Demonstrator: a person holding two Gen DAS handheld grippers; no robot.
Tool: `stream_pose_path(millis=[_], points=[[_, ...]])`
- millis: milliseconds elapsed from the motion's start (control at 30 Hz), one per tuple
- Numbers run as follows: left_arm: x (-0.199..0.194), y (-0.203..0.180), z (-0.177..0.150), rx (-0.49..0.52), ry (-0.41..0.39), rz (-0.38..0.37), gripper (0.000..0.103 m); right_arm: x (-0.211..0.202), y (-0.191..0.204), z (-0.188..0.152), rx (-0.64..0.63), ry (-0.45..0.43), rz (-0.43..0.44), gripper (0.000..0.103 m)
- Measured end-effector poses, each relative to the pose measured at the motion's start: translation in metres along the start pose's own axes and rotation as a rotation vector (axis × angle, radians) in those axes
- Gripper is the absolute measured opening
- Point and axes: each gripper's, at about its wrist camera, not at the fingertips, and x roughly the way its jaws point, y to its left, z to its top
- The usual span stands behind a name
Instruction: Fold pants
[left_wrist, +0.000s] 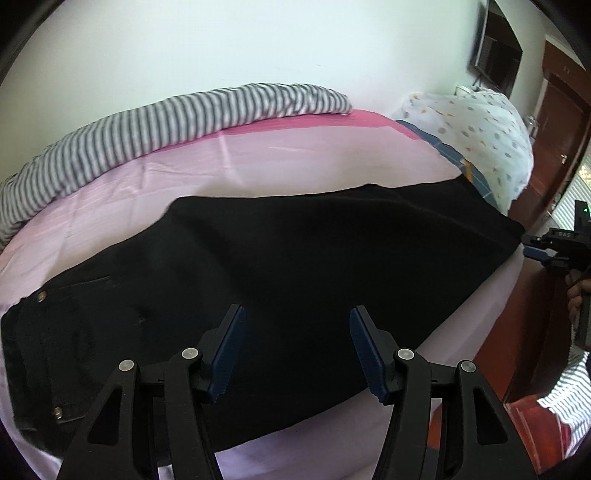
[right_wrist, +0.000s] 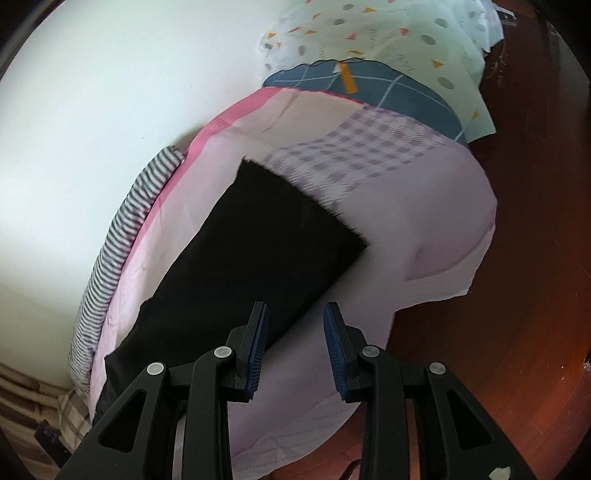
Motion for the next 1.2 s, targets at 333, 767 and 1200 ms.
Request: stream_pose_path(millis=[333,767,1200], points=[[0.019,-0.032,0.013,0.043,0.032,-0.026,0.059,0.014,-0.029,0.018,0.085,-0.022,0.058,0.03],[0.041,-0.067,0.018,0.106,0.065,-0.039,0.059,0.028,-0.03,0.033,0.082,-0.065,0.107,0.011],[0.063,-0.065,0.013,0.079,0.147,-0.031,0.059,0.004,0.053,0.034,-0.032,-0.056,0.273,0.009]])
